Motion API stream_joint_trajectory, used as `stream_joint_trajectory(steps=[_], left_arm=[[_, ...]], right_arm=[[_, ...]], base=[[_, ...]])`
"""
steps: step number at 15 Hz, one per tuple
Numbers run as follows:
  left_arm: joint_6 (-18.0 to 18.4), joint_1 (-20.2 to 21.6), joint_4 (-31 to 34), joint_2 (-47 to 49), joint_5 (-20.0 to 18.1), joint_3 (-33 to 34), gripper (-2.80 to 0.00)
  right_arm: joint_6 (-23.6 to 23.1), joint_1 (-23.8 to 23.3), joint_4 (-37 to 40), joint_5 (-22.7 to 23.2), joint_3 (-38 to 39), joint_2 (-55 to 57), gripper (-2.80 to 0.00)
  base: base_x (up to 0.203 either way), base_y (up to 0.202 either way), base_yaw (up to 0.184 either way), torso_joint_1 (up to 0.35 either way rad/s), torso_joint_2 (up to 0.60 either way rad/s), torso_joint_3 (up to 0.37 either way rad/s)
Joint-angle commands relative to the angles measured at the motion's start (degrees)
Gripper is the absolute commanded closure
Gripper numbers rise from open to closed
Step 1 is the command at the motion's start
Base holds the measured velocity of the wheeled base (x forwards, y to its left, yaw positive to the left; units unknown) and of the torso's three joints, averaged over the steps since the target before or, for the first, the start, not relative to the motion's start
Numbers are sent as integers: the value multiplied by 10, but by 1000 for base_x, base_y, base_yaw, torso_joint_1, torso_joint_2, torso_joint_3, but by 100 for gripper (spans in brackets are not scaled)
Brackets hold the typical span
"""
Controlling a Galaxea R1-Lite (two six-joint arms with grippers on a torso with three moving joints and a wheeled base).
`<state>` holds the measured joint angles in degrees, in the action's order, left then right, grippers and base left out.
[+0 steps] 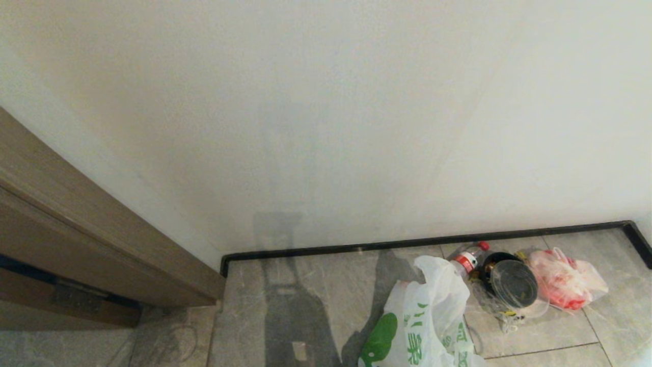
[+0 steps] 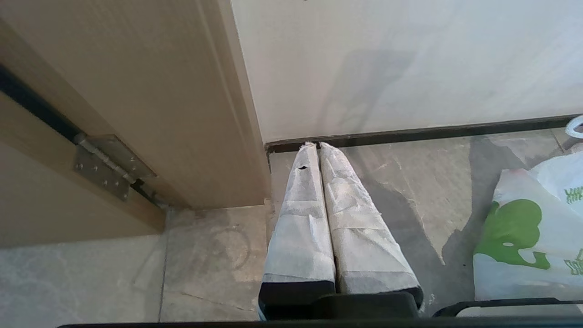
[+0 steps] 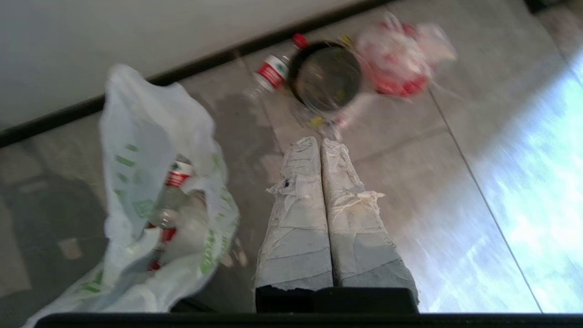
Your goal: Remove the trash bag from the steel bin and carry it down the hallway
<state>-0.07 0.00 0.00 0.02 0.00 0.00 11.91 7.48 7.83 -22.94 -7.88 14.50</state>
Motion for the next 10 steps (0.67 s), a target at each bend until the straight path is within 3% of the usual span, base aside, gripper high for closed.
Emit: stream_joint_trajectory(steps=[1, 2, 3, 5, 10], left_arm=[[0, 0, 0, 1, 0, 0, 0], [0, 0, 0, 1, 0, 0, 0], [0, 0, 0, 1, 0, 0, 0], [0, 0, 0, 1, 0, 0, 0], [0, 0, 0, 1, 0, 0, 0]], right_arm=[[-25, -62, -67, 93, 30, 17, 0], [-66, -91, -101, 178, 57, -4, 0], [-110, -104, -123, 227, 72, -17, 0], [-115, -102, -155, 209, 78, -28, 0], [-116, -74, -96, 227, 79, -122, 0]], base=[[0, 0, 0, 0, 0, 0], [0, 0, 0, 0, 0, 0], [0, 0, 0, 0, 0, 0], [0, 0, 0, 0, 0, 0], [0, 0, 0, 0, 0, 0]])
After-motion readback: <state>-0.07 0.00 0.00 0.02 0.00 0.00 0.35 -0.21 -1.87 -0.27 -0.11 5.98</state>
